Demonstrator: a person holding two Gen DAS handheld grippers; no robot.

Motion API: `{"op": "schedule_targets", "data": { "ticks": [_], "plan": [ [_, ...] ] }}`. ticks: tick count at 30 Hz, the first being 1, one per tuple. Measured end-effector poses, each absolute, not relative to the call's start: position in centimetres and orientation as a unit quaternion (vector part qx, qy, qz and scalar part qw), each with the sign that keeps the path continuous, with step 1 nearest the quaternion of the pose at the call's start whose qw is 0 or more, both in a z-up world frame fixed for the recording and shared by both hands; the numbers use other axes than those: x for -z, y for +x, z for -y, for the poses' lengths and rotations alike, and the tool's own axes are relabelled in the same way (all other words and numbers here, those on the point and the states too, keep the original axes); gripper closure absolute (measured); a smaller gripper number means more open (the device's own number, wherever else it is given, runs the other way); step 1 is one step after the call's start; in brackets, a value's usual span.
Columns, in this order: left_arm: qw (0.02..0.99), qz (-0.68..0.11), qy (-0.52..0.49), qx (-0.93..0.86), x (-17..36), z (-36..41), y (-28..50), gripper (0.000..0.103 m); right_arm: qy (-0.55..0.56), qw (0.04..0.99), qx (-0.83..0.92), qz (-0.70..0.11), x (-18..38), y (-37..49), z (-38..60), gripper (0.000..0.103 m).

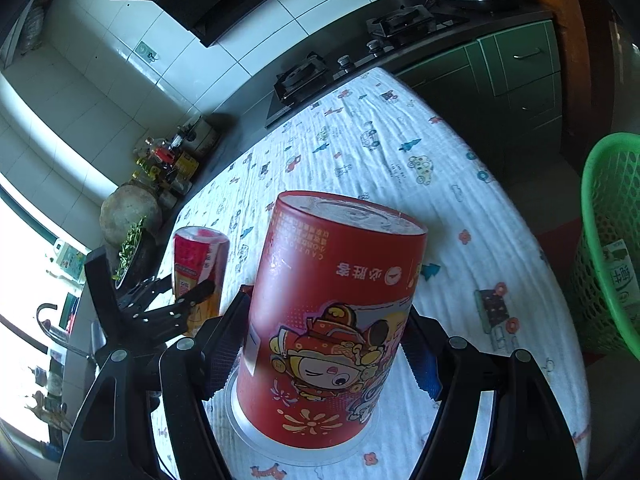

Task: Collect trash
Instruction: 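Grasp the red paper cup with the right tool while the left tool grasps the orange drink bottle, then carry the cup and bottle over the green wastebasket and open both tools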

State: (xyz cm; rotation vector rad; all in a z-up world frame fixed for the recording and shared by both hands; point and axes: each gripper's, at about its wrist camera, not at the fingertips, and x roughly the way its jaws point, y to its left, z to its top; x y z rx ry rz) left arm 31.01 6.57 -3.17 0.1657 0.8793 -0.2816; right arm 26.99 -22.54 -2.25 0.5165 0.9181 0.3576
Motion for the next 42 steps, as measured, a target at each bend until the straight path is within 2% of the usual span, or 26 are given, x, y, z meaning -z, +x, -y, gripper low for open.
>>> {"op": "schedule_targets", "data": {
  "ticks": [22,37,42],
  "plan": [
    [0.864,-0.479,0.087,0.127,6.2,-6.3,33.4,0.029,0.259,0.851,-0.147,-0.432,2.7,25.6,25.2,0.034],
    [0.863,-0.480,0.091,0.126,6.8,-6.3,33.2,0.026,0.261,0.851,-0.142,-0.433,2.8,25.3,25.9,0.034],
    [0.865,-0.476,0.098,0.124,7.0,-6.3,33.1,0.029,0.262,0.851,-0.139,-0.434,2.9,25.1,26.1,0.034]
  ]
}}
